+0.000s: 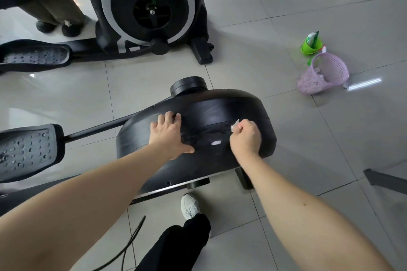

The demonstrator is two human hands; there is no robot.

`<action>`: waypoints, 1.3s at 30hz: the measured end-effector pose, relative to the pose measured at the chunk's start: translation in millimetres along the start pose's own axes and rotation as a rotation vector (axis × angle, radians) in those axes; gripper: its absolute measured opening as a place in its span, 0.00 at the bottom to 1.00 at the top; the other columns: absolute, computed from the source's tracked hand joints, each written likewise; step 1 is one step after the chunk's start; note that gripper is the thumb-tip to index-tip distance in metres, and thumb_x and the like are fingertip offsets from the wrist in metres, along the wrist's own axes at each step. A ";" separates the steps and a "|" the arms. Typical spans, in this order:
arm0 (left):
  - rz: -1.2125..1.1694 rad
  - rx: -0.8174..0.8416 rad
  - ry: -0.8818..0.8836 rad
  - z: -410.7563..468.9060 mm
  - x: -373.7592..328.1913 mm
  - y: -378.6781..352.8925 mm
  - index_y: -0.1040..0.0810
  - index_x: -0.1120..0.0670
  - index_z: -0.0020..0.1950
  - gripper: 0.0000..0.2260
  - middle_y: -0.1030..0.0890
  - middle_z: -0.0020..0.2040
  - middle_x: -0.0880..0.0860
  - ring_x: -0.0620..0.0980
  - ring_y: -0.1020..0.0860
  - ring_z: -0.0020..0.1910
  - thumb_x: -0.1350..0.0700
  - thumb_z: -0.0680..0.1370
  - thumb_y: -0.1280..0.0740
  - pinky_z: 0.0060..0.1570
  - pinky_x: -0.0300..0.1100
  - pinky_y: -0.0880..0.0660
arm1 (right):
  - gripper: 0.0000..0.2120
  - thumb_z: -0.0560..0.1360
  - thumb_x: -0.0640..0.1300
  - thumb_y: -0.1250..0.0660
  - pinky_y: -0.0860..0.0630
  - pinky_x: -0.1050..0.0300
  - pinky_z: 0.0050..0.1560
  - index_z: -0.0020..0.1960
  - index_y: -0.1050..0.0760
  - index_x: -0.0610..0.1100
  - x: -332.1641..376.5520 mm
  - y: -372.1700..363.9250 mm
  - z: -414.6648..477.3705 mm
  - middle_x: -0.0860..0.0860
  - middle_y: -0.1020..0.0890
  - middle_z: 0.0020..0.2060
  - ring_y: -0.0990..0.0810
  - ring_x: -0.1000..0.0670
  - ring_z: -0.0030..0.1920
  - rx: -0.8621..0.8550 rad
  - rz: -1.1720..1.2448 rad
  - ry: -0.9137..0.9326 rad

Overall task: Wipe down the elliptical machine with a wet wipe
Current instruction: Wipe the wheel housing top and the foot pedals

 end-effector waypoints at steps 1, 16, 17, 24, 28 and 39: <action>0.017 -0.013 -0.004 -0.5 -2.0 0.0 0.40 0.51 0.79 0.52 0.36 0.70 0.53 0.56 0.38 0.70 0.27 0.63 0.27 0.67 0.52 0.36 | 0.07 0.76 0.35 0.33 0.36 0.55 0.39 0.39 0.24 0.39 13.8 -7.5 -17.5 0.43 0.22 0.40 0.23 0.39 0.41 0.002 0.028 0.048; 0.119 -0.043 -0.032 -3.6 -10.0 7.1 0.34 0.54 0.72 0.45 0.32 0.64 0.54 0.56 0.35 0.66 0.27 0.66 0.29 0.65 0.50 0.36 | 0.06 0.77 0.36 0.35 0.35 0.54 0.39 0.43 0.25 0.46 -14.6 -1.3 -24.2 0.47 0.17 0.45 0.20 0.41 0.47 -0.017 0.006 -0.051; 0.119 -0.044 -0.035 -3.2 -10.1 7.1 0.34 0.54 0.72 0.46 0.32 0.64 0.54 0.56 0.35 0.66 0.26 0.66 0.29 0.65 0.50 0.36 | 0.05 0.76 0.36 0.34 0.34 0.54 0.38 0.45 0.23 0.45 -8.7 -2.5 -33.8 0.47 0.17 0.45 0.20 0.41 0.46 -0.048 0.024 -0.061; 0.127 -0.060 -0.067 -3.4 -9.0 5.5 0.38 0.56 0.76 0.49 0.34 0.66 0.55 0.57 0.36 0.67 0.25 0.66 0.31 0.66 0.50 0.37 | 0.07 0.74 0.38 0.34 0.24 0.53 0.31 0.43 0.25 0.50 57.2 -34.1 -130.5 0.54 0.19 0.37 0.20 0.45 0.35 0.043 0.103 0.417; 0.105 -0.096 -0.112 -1.0 -6.2 1.1 0.41 0.56 0.78 0.51 0.35 0.68 0.55 0.57 0.37 0.68 0.24 0.67 0.32 0.67 0.50 0.38 | 0.04 0.77 0.42 0.33 0.31 0.55 0.40 0.45 0.23 0.49 0.9 -7.0 -56.9 0.49 0.15 0.45 0.18 0.41 0.47 -0.103 0.002 0.006; 0.009 -0.171 -0.176 -11.4 12.5 6.0 0.42 0.53 0.80 0.42 0.36 0.73 0.56 0.59 0.38 0.70 0.29 0.74 0.37 0.66 0.53 0.38 | 0.13 0.77 0.40 0.33 0.26 0.55 0.39 0.38 0.31 0.54 60.5 -76.2 -189.6 0.55 0.17 0.40 0.19 0.52 0.42 -0.069 0.195 -0.007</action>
Point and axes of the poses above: each hand's wrist, its own z-axis towards the middle knuckle, its own y-axis out of the back of the hand, x = y × z, the point moved 10 cm from there along z, towards the middle knuckle
